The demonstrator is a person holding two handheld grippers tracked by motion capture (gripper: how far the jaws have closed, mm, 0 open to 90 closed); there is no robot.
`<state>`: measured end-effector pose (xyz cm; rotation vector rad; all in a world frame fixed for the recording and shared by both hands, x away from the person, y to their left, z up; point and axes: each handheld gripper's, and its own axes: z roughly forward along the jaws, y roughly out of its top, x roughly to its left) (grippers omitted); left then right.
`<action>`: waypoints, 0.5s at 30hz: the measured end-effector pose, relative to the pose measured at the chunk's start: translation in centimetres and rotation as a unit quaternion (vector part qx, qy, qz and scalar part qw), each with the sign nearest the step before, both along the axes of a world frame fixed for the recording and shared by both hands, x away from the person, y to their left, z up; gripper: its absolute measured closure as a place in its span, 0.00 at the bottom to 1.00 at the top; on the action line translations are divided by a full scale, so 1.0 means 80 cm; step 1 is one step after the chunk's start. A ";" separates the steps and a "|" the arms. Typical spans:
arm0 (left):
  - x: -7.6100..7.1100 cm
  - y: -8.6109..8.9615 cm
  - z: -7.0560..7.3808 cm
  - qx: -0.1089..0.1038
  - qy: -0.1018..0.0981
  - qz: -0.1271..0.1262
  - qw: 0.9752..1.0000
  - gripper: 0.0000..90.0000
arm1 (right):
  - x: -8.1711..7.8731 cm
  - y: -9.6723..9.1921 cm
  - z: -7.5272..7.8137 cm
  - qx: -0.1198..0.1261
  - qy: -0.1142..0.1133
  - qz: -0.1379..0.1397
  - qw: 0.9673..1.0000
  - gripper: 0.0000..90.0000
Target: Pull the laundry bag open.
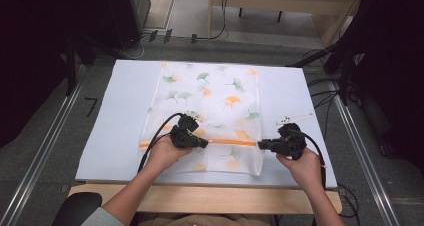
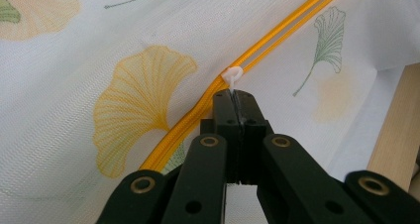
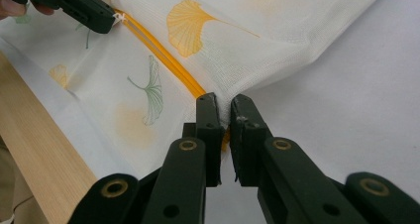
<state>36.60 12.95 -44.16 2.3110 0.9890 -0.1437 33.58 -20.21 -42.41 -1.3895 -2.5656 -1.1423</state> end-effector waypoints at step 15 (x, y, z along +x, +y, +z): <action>-0.002 0.002 0.003 0.000 -0.003 -0.005 1.000 1.00 | -0.001 0.000 0.000 -0.002 0.000 0.002 1.000 0.95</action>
